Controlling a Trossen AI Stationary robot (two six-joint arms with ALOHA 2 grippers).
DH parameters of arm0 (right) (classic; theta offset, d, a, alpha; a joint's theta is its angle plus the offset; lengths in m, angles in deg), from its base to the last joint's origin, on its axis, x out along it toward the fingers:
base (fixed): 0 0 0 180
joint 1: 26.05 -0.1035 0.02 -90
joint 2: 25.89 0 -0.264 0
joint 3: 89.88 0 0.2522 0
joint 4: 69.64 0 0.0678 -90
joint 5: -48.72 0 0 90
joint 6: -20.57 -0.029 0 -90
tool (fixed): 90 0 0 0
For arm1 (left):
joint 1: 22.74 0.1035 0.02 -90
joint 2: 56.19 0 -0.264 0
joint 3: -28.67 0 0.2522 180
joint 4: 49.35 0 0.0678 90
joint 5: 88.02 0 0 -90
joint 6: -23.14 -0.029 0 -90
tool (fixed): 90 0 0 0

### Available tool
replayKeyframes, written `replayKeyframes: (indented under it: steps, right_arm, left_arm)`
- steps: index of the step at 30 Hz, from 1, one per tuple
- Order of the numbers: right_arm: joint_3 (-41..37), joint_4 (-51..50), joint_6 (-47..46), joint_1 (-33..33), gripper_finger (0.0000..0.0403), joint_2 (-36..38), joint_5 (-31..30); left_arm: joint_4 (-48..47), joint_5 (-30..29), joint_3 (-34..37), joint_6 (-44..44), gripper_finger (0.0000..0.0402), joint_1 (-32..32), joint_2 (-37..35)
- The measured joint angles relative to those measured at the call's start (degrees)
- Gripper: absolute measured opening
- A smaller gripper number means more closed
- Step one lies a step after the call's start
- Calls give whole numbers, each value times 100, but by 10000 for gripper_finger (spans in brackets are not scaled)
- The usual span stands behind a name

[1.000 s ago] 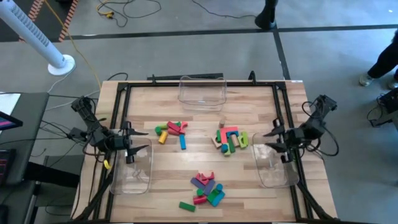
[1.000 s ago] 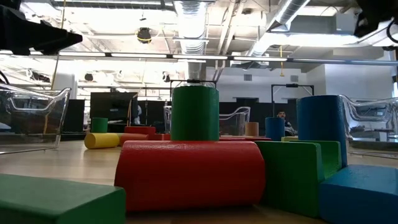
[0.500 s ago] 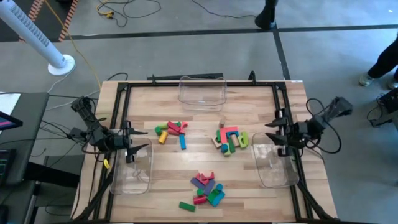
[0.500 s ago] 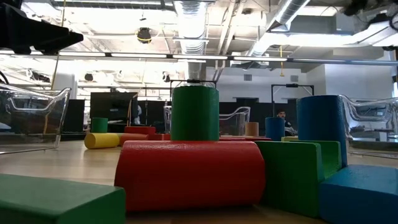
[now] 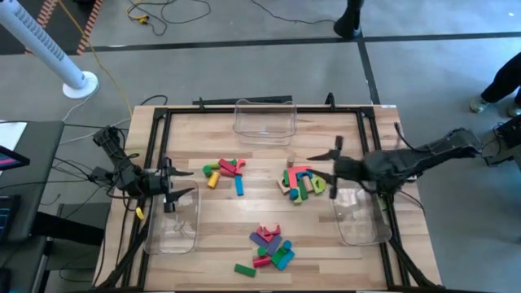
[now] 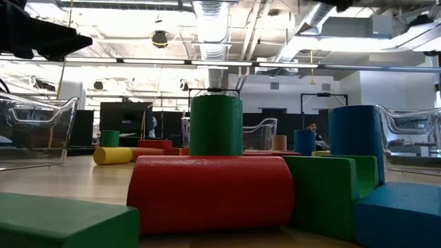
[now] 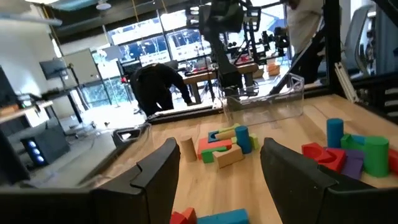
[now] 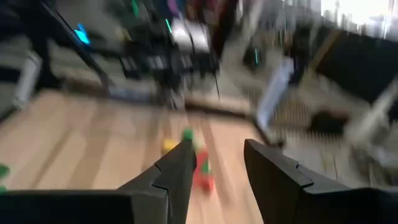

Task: Sort blocks by size
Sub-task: Put the blue arc block into the left transparent bin

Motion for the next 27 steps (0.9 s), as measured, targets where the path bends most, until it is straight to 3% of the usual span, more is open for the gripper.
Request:
replayKeyframes:
  steps: [7, 17, 22, 27]
  right_arm:
    - [653, -1999, -1326, 641, 179, -1138, 257]
    - [778, -3348, -1665, 1456, 179, -2424, 827]
    - [778, -3566, -1763, 1928, 179, -2906, 1585]
    - [778, -3505, -1591, 2035, 179, -3298, 1674]
  left_arm:
    - [24, 2, -9, 316, 215, 72, 0]
    - [131, 20, -17, 531, 215, 640, 0]
    - [131, 63, -21, 542, 215, 755, 0]
    - [127, 81, -24, 634, 215, 811, 0]
